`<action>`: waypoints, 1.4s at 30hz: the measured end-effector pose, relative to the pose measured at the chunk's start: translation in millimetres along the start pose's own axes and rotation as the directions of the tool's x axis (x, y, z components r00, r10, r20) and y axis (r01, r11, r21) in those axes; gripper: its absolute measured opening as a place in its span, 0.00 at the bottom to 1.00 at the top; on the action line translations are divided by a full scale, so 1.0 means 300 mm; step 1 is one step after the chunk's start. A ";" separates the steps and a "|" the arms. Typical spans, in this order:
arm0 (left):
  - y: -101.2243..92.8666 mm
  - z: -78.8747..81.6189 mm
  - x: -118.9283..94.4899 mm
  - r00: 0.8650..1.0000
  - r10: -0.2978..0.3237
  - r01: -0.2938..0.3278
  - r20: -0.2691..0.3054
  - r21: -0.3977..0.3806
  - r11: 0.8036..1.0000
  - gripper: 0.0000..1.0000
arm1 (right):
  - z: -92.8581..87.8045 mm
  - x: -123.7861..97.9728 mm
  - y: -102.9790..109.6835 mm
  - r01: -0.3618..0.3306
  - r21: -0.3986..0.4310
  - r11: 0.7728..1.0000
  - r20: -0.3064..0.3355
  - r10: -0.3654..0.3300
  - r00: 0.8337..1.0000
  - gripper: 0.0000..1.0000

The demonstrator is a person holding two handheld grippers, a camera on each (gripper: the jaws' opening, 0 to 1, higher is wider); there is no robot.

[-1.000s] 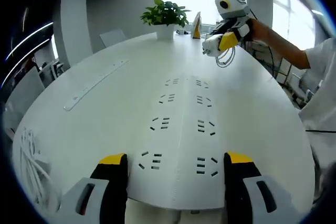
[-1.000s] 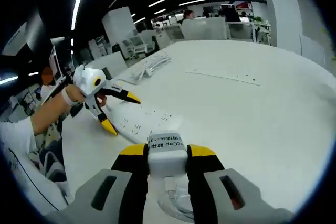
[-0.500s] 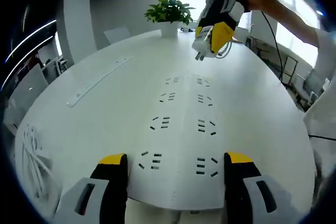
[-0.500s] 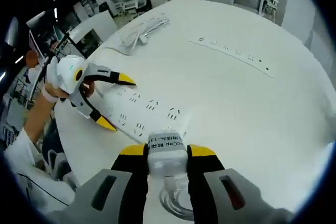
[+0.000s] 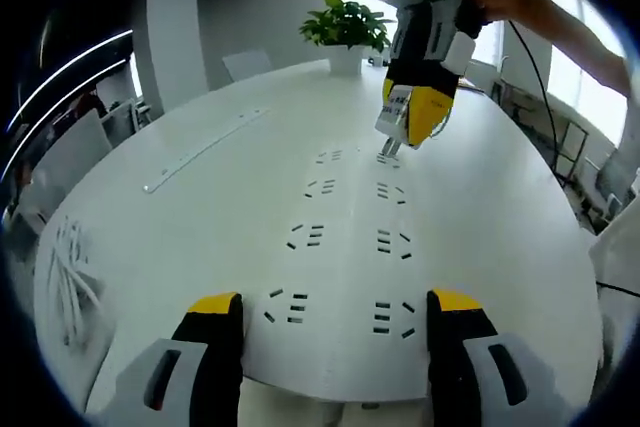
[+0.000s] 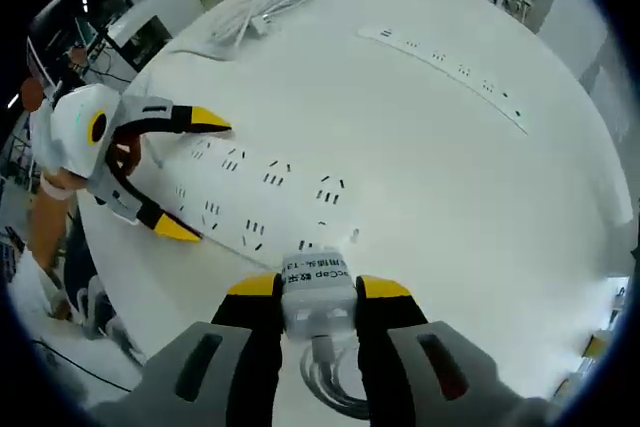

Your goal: Straighten the power strip on the desk, plug the charger into it

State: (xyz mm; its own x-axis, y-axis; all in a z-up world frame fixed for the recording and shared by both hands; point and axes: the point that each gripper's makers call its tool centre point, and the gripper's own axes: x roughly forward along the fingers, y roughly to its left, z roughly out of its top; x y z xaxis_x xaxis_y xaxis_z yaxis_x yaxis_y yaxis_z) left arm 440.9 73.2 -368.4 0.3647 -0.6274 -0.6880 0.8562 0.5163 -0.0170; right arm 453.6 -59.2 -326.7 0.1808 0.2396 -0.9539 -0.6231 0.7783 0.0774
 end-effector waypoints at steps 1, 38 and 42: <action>-0.002 0.000 -0.001 1.000 0.001 -0.001 -0.002 -0.002 1.000 0.75 | 0.003 0.000 0.004 0.000 -0.009 1.000 0.003 0.000 1.000 0.27; 0.001 0.010 0.024 0.995 0.075 -0.071 0.072 -0.053 0.996 0.74 | -0.008 0.007 -0.008 0.152 0.047 0.987 -0.156 -0.143 0.977 0.26; 0.000 0.013 0.026 0.994 0.078 -0.074 0.071 -0.055 0.996 0.74 | -0.020 0.008 -0.007 0.164 0.053 0.985 -0.156 -0.154 0.976 0.26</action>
State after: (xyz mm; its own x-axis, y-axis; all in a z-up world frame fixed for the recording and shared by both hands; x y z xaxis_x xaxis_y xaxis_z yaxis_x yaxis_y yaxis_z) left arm 445.3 66.1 -371.0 0.4554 -0.6249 -0.6342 0.8053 0.5929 -0.0059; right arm 450.8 -63.8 -330.8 0.1538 0.0230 -0.9878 -0.5439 0.8366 -0.0652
